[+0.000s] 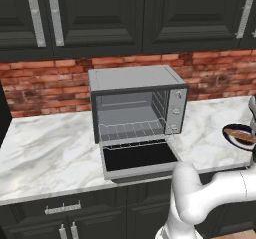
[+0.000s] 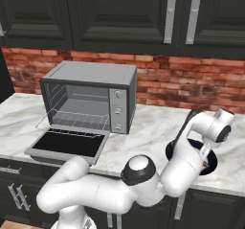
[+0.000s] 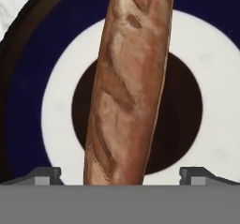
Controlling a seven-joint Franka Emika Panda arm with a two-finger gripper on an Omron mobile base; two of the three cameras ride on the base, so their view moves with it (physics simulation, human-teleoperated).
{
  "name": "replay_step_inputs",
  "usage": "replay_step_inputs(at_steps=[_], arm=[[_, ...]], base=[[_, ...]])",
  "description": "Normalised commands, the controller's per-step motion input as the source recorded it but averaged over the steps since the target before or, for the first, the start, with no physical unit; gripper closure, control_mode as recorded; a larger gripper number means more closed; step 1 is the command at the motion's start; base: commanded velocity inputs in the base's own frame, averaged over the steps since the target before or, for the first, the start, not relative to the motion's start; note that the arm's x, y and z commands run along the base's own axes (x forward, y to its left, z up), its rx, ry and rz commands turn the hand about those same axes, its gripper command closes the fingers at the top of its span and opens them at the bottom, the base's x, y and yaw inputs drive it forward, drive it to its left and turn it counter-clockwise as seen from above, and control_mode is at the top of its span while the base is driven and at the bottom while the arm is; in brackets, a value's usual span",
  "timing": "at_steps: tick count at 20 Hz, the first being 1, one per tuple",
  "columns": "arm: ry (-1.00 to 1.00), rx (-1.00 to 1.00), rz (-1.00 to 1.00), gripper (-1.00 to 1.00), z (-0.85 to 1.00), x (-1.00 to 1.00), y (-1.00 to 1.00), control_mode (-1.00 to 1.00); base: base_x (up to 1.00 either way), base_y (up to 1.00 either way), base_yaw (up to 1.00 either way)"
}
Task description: Pull the toaster oven rack outwards. Pick up the baguette from the plate and place it on the toaster oven rack. Close the toaster oven door fully and set the temperature to the lowest setting.
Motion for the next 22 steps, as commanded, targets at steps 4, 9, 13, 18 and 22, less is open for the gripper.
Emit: replay_step_inputs(at_steps=[4,9,13,18,22], arm=[[-0.14,0.01,0.00,-1.00,-0.13,0.00,0.14,-1.00],[-0.05,0.02,0.00,-1.00,-0.17,0.00,0.18,-1.00],[0.00,0.02,-0.01,-1.00,-0.38,0.00,0.23,-1.00],[0.00,0.00,-0.02,1.00,-0.42,0.00,0.26,-1.00],[0.00,0.00,-0.07,1.00,-0.39,0.01,0.32,-1.00]], base=[[0.00,0.00,0.00],[0.00,0.00,0.00],[0.00,0.00,0.00],[0.00,0.00,0.00],[0.00,0.00,0.00]])
